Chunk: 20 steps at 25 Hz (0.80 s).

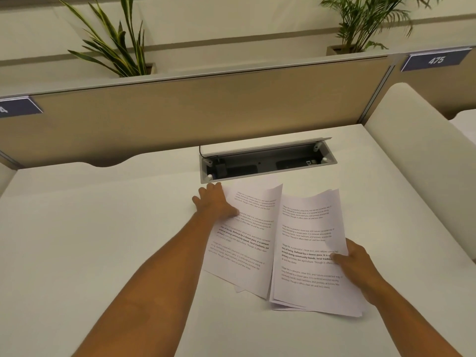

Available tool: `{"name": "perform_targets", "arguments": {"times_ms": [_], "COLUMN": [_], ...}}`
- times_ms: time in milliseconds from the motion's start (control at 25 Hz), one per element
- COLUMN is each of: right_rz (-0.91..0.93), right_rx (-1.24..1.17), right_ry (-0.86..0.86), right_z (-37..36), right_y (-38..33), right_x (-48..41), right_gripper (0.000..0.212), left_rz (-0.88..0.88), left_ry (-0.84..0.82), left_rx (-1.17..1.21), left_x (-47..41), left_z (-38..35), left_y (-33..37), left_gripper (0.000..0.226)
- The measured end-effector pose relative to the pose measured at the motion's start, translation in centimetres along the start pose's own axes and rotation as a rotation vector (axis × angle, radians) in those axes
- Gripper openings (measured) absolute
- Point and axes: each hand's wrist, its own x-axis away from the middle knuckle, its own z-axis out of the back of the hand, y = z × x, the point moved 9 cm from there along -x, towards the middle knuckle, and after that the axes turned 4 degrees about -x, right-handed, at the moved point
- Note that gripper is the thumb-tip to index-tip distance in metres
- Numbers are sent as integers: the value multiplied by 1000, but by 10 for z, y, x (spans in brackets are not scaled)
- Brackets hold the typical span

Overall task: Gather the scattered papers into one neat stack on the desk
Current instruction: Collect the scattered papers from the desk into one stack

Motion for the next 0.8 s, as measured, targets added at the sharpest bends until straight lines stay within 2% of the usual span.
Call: {"name": "perform_targets", "arguments": {"times_ms": [120,200,280,360,440,600,640,720,800], "right_rz": [-9,-7,0,1,1,-9,-12,-18,-14], "right_rx": [19,21,24,12,-7,-75,-93,-124,-151], "right_ry": [13,18,19,16,15,20,17,13,5], "right_z": [-3,-4,-4,-3,-2,-1,-2,-6,-12], "right_y": [0,-1,-4,-4,-4,-2,-2,-2,-3], "right_x": [0,-1,0,3,7,16,18,24,31], "right_gripper": [45,45,44,44,43,41,40,40,40], "left_rz": [-30,-39,-31,36,93,29,40,112,186], "left_ry": [-15,-54,-78,-48,63,276,281,172,41], "left_rx": [-87,-25,221,633,886,1072,1118,1145,1038], "left_x": [-5,-5,-5,1,16,44,48,59,71], "left_z": [-3,-7,-6,-2,6,32,31,10,-24], "left_y": [3,5,3,-9,-26,-59,-66,-73,-75], "left_gripper": [97,84,63,48,50,60,62,69,65]}}
